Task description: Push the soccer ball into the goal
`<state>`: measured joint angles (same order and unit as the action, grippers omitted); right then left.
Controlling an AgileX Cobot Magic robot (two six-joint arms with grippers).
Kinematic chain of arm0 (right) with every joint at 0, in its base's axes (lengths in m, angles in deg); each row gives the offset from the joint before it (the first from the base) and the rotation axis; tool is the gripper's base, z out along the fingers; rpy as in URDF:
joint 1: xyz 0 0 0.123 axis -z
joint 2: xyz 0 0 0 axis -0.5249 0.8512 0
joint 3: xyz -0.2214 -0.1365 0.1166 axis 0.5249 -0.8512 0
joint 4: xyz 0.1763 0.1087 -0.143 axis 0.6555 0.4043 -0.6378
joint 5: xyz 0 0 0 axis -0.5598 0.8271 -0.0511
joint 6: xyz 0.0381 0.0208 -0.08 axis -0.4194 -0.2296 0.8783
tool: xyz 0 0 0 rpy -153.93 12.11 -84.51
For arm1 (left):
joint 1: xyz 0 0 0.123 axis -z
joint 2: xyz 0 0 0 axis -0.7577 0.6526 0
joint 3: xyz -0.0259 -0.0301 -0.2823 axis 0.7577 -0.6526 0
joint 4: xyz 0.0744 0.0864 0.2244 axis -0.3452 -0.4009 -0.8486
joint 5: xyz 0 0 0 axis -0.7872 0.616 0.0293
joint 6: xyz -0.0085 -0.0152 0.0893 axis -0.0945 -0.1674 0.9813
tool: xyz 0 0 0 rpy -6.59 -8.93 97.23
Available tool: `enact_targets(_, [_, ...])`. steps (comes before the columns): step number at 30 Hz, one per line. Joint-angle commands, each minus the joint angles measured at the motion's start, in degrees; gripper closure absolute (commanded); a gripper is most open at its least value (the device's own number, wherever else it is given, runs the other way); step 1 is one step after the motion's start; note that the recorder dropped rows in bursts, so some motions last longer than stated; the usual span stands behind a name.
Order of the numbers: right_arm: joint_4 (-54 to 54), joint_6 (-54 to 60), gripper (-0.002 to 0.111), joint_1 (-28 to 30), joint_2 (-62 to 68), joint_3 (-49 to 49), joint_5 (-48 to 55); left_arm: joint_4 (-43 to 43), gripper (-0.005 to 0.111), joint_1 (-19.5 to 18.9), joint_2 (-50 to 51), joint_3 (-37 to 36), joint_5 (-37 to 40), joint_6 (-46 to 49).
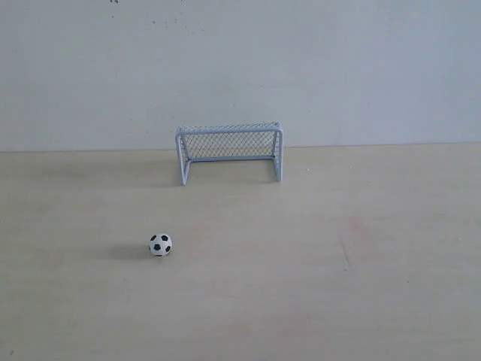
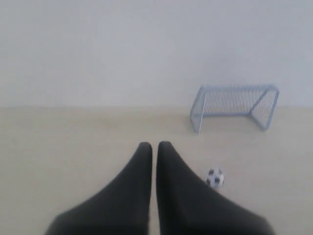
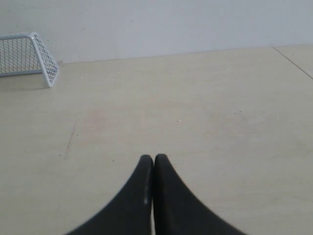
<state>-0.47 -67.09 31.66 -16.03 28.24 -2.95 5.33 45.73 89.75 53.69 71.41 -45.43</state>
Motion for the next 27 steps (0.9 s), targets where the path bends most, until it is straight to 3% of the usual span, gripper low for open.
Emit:
enact_targets(1, [-0.5,0.2,0.109,0.0,-0.3,0.0,-0.4,1.2,0.102,0.2,0.0,11.5,5.6,-1.5])
enact_targets(7, [-0.5,0.2,0.109,0.0,-0.3,0.0,-0.4,4.4,0.102,0.2,0.0,17.9,8.3,-1.6])
enact_targets(20, [-0.5,0.2,0.109,0.0,-0.3,0.0,-0.4,12.3,0.102,0.2,0.0,16.6,3.2,-3.6])
enact_targets(24, [-0.5,0.2,0.109,0.0,-0.3,0.0,-0.5,11.5,0.102,0.3,7.8,18.8,3.9,-9.2])
enact_targets(27, [-0.5,0.2,0.109,0.0,-0.3,0.0,-0.5,10.4,0.102,0.3,17.7,22.4,3.7,-4.0])
